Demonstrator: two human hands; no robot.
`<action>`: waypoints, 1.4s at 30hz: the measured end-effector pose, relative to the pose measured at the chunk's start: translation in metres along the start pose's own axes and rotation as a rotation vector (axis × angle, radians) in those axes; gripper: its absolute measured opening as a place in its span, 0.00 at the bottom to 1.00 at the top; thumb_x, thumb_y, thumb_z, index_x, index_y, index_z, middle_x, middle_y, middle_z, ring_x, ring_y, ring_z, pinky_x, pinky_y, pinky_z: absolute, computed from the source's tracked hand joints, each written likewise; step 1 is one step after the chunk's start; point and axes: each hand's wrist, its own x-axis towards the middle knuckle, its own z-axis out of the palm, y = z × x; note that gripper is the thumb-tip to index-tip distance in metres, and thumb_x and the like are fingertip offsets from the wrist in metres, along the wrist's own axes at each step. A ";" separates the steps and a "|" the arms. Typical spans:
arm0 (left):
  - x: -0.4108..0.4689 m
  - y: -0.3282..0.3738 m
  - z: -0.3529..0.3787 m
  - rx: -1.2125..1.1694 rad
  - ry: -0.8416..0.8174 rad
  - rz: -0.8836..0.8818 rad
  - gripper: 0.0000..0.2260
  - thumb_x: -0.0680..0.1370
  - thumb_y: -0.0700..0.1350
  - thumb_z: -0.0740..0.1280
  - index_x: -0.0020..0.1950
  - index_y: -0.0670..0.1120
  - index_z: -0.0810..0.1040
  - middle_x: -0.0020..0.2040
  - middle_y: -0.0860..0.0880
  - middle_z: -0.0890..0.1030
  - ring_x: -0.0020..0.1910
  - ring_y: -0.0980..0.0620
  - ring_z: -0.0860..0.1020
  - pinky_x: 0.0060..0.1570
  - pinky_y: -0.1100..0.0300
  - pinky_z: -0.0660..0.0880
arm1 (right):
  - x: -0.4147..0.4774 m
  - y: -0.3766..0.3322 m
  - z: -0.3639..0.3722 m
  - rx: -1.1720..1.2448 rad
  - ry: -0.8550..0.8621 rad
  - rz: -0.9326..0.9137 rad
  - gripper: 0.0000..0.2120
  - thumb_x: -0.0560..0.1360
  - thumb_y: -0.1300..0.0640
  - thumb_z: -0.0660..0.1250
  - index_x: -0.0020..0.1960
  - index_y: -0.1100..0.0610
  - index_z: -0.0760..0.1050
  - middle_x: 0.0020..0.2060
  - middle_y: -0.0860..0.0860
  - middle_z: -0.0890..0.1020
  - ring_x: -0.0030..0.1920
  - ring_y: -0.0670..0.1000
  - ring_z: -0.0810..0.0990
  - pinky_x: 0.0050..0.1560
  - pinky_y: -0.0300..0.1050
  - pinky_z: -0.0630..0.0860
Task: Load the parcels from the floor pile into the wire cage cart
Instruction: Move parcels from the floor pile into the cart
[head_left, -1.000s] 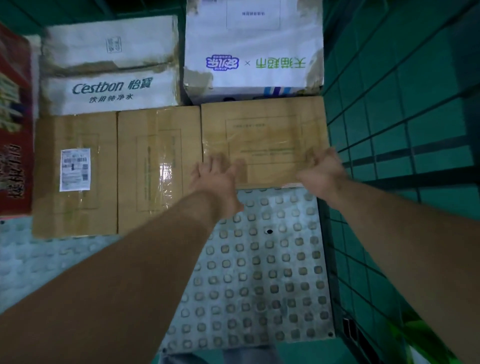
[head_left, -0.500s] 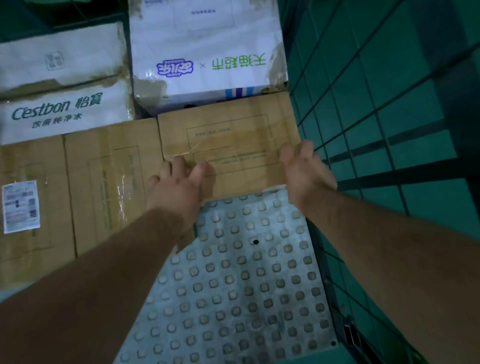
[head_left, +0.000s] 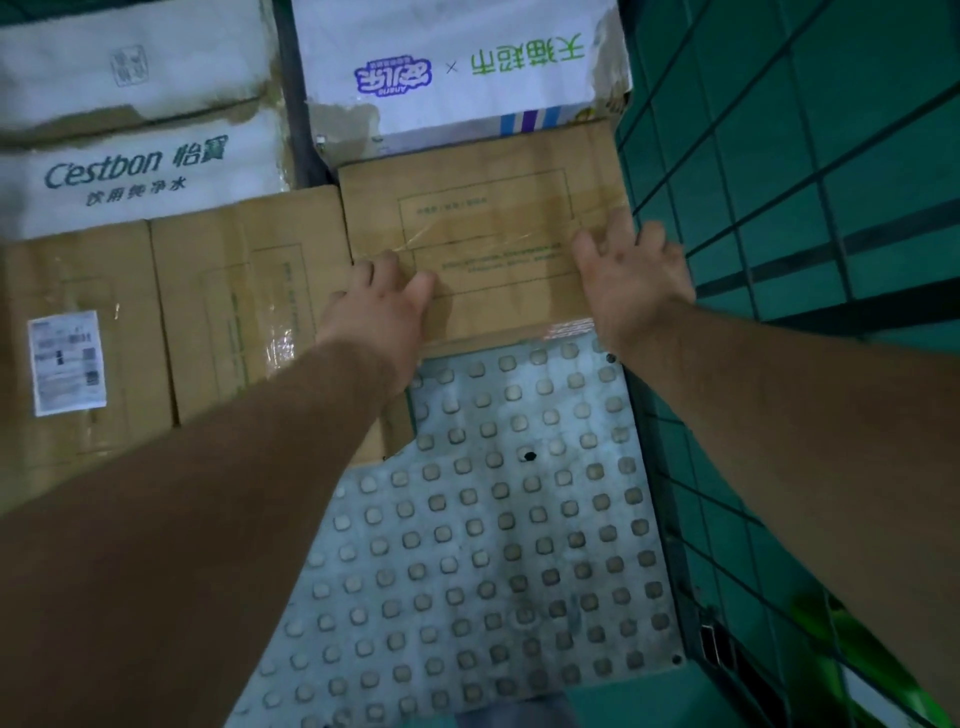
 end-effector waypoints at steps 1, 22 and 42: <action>-0.001 -0.003 -0.006 -0.057 -0.066 0.021 0.40 0.73 0.54 0.76 0.78 0.56 0.56 0.76 0.42 0.57 0.75 0.38 0.59 0.68 0.39 0.70 | -0.005 -0.002 -0.002 0.014 -0.011 0.010 0.43 0.65 0.59 0.79 0.72 0.59 0.57 0.70 0.64 0.62 0.61 0.63 0.70 0.58 0.58 0.75; -0.516 -0.028 0.061 -1.313 -0.189 -0.827 0.09 0.80 0.49 0.67 0.58 0.50 0.83 0.52 0.48 0.85 0.52 0.48 0.83 0.49 0.60 0.75 | -0.399 -0.128 -0.051 0.579 -0.619 -0.552 0.08 0.82 0.53 0.61 0.45 0.52 0.73 0.44 0.50 0.80 0.48 0.53 0.80 0.48 0.45 0.73; -0.991 -0.085 0.292 -1.744 0.170 -1.299 0.12 0.83 0.50 0.64 0.58 0.45 0.82 0.55 0.48 0.83 0.50 0.48 0.79 0.49 0.60 0.72 | -0.769 -0.480 -0.104 0.098 -0.406 -0.978 0.09 0.79 0.52 0.60 0.46 0.55 0.75 0.42 0.52 0.82 0.40 0.52 0.78 0.40 0.44 0.73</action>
